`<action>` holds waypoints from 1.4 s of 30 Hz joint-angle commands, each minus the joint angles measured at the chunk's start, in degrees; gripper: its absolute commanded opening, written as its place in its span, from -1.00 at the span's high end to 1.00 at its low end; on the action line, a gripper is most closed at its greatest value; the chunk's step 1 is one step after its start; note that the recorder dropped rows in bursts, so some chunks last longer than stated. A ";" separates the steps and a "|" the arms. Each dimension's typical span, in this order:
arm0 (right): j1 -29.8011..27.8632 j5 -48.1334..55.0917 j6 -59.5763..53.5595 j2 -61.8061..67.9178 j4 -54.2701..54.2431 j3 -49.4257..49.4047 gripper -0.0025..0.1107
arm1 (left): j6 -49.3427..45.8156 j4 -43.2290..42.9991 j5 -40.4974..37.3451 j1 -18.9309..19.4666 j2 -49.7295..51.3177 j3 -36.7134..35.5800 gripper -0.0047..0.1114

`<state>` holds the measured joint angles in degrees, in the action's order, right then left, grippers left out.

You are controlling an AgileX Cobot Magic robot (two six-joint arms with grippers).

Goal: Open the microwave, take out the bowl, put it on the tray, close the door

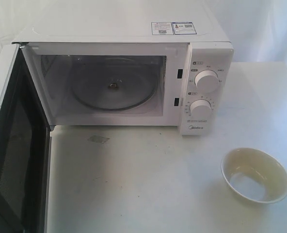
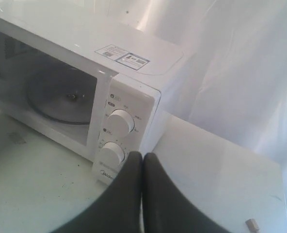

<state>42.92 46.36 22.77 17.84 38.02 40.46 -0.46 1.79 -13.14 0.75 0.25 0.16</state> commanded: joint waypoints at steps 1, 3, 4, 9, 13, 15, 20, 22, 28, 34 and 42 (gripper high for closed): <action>0.01 -0.45 0.53 -1.30 0.49 0.16 0.96 | 0.46 0.29 -0.12 0.11 -0.25 -0.16 0.92; 0.01 -0.16 0.53 -1.37 0.49 0.16 0.96 | 0.46 0.29 -0.12 0.11 -0.25 -0.16 0.92; 0.01 -0.18 0.53 -1.33 0.23 0.16 0.96 | 0.46 0.29 -0.12 0.11 -0.25 -0.16 0.92; 0.01 -0.18 0.53 -1.33 0.09 0.16 0.96 | -0.16 -0.09 0.00 0.11 -0.25 -0.16 0.92; 0.01 -0.18 0.43 -1.33 0.11 0.16 0.96 | -15.89 -4.31 9.74 0.11 -0.25 -0.16 0.92; 0.01 -0.18 0.43 -1.33 0.11 0.16 0.96 | -16.36 -4.31 17.17 0.11 -0.25 -0.16 0.92; 0.01 -0.18 0.43 -1.33 -0.32 0.16 0.96 | -14.26 -4.31 48.20 0.11 -0.25 -0.16 0.92; 0.01 -0.18 0.43 -1.33 -0.32 0.16 0.96 | -11.27 -4.31 58.94 0.11 -0.25 -0.16 0.92; 0.01 -0.18 0.43 -1.22 -0.19 0.16 0.96 | -6.76 -14.27 40.96 0.11 -0.25 14.19 0.92; 0.01 -0.18 0.43 -0.49 0.19 -0.25 0.96 | -0.34 -20.11 -2.02 0.11 3.84 32.95 0.92; 0.01 -2.14 1.29 4.67 10.00 -3.82 0.96 | 2.16 -9.53 -36.28 0.11 11.86 42.50 0.92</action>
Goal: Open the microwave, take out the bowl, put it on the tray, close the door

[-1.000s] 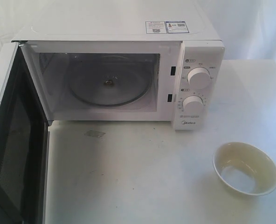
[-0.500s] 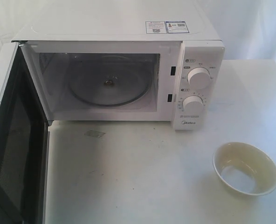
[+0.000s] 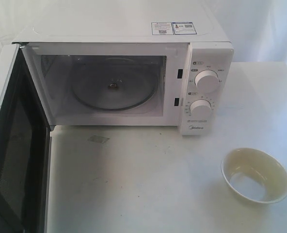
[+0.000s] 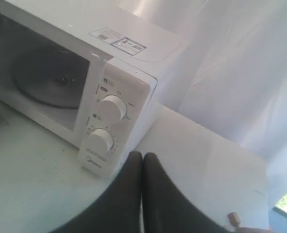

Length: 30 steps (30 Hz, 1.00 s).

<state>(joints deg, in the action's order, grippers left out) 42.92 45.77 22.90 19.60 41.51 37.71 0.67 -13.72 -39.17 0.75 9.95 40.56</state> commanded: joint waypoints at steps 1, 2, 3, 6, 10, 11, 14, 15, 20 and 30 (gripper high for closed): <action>0.01 -1.89 2.85 4.15 8.73 -1.08 0.96 | 0.91 6.84 -9.59 0.11 2.17 2.11 0.92; 0.01 -2.47 5.71 5.50 11.07 -1.08 0.96 | 0.91 7.11 -8.71 0.11 2.17 2.11 0.92; 0.01 -2.73 8.30 6.66 12.77 -1.08 0.96 | 0.91 7.11 -8.02 0.11 2.04 2.11 0.92; 0.01 -1.90 13.39 11.85 15.43 -0.86 0.96 | 0.91 7.11 -5.78 0.11 2.04 2.11 0.92; 0.01 0.81 13.39 19.65 18.51 -0.32 0.96 | 0.91 9.60 -3.51 0.11 2.04 2.11 0.92; 0.01 1.21 13.39 21.06 18.78 0.02 0.96 | 0.91 10.15 -3.92 0.11 2.04 2.11 0.92; 0.01 1.49 13.00 26.56 18.66 2.76 0.96 | 0.79 10.56 -5.93 0.11 2.04 2.11 0.92; -0.10 0.16 11.91 28.96 18.66 4.43 0.96 | 0.79 10.56 -7.60 0.11 2.04 2.11 0.92; -0.93 1.56 8.83 34.73 21.89 9.59 0.96 | 0.40 8.85 -13.37 0.11 2.04 2.11 0.92; -6.09 5.73 8.14 35.34 14.73 10.89 0.96 | 0.40 9.48 -14.23 -1.45 2.04 2.11 0.92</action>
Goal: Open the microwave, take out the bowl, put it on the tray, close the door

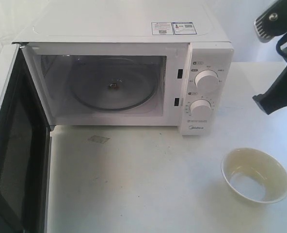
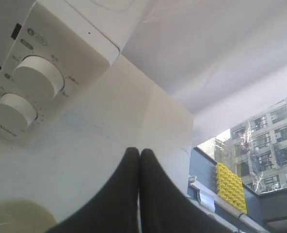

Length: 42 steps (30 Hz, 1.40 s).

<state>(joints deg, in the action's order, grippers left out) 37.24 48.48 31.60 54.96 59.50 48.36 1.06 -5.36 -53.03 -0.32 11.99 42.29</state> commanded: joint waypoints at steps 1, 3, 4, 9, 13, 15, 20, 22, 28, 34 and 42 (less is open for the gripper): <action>-0.41 4.21 -0.56 -0.03 -3.39 0.24 0.96 | 0.01 1.13 -0.37 -0.38 0.00 0.38 0.92; -0.41 4.61 -0.56 -0.16 -3.39 0.24 0.96 | 0.01 1.13 -0.37 -0.38 0.00 0.38 0.92; -0.41 4.35 -0.56 -0.34 -3.39 0.24 0.96 | 0.01 1.13 -0.37 -0.38 0.00 0.38 0.92; -0.41 3.71 -0.56 -1.70 -6.51 0.24 0.96 | 0.01 1.13 -0.37 -0.38 0.00 0.38 0.92; -0.41 3.58 -0.56 -2.59 -5.61 0.24 0.96 | 0.01 1.11 -0.26 -0.38 0.00 0.38 0.92; -0.41 3.97 -0.56 -2.87 -5.94 0.24 0.96 | 0.01 1.11 -0.26 -0.38 0.00 0.38 0.92; -0.41 4.43 -0.56 -2.87 -6.07 0.24 0.96 | 0.01 1.11 -0.62 -0.38 0.00 0.38 0.92; -0.41 4.88 -0.56 -2.87 -6.99 0.24 0.96 | 0.01 1.11 -1.10 -0.38 0.00 0.38 0.92; -0.41 6.35 -0.56 -2.87 -8.49 0.24 0.96 | 0.01 1.11 -3.13 -0.38 0.00 0.38 0.92; -0.41 6.35 -0.56 -2.87 -8.49 0.24 0.96 | 0.01 1.11 -5.28 -0.38 0.00 0.38 0.92; -0.41 6.67 -0.56 -2.87 -8.49 0.24 0.96 | 0.16 -0.69 -9.37 -0.38 0.00 0.38 0.92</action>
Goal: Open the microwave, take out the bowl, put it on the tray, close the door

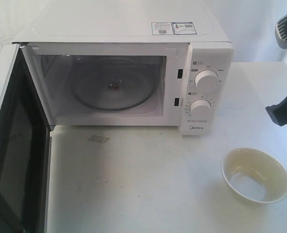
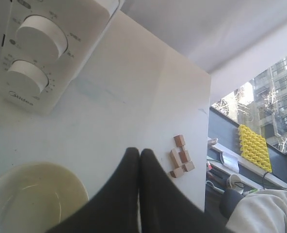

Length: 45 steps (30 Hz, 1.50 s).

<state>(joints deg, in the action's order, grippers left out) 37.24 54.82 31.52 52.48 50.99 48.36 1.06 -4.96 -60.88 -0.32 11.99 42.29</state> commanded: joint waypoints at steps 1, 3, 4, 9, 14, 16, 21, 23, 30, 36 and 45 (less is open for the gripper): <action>-0.41 0.30 -0.39 -0.39 0.02 0.24 0.96 | 0.16 -1.74 -0.66 -0.38 0.00 0.38 0.92; -0.41 0.30 -0.26 -0.39 0.02 0.24 0.96 | 1.26 -2.82 2.15 -0.38 0.00 0.38 0.92; -0.41 0.30 -0.26 -0.39 0.02 0.24 0.96 | 2.18 -2.97 4.08 -0.38 0.11 0.38 0.92; -0.41 1.63 -0.26 -0.39 0.02 0.24 0.96 | 3.29 -2.57 7.57 -0.38 3.67 0.38 0.92; -0.41 2.73 -0.26 -0.39 0.14 0.24 0.96 | 3.39 1.28 0.30 -0.38 12.56 0.38 0.92; -0.41 2.50 -0.26 -0.39 0.14 0.24 0.96 | 3.39 3.90 -0.03 -0.38 16.18 0.50 0.92; -0.41 -0.20 -0.26 -0.39 0.14 0.24 0.96 | 3.25 8.05 1.96 -0.38 21.65 3.06 0.92; -0.41 -0.11 -0.26 -0.39 0.14 0.24 0.96 | 3.25 8.17 2.07 -0.38 22.83 5.03 0.92; -0.41 1.45 -0.26 -0.39 0.25 0.24 0.96 | 4.12 9.80 -3.50 -0.38 26.00 10.46 0.92; -0.41 1.45 -0.26 -0.39 0.25 0.24 0.96 | 2.46 20.22 -8.20 -0.38 32.30 11.03 0.92; -0.41 1.08 -0.26 -0.39 0.14 0.24 0.96 | -67.09 85.12 -9.08 -0.38 37.65 12.45 0.92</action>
<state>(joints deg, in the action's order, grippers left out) 37.24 55.72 31.52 52.48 50.85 48.36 -63.20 79.71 -64.60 -0.65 50.50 54.01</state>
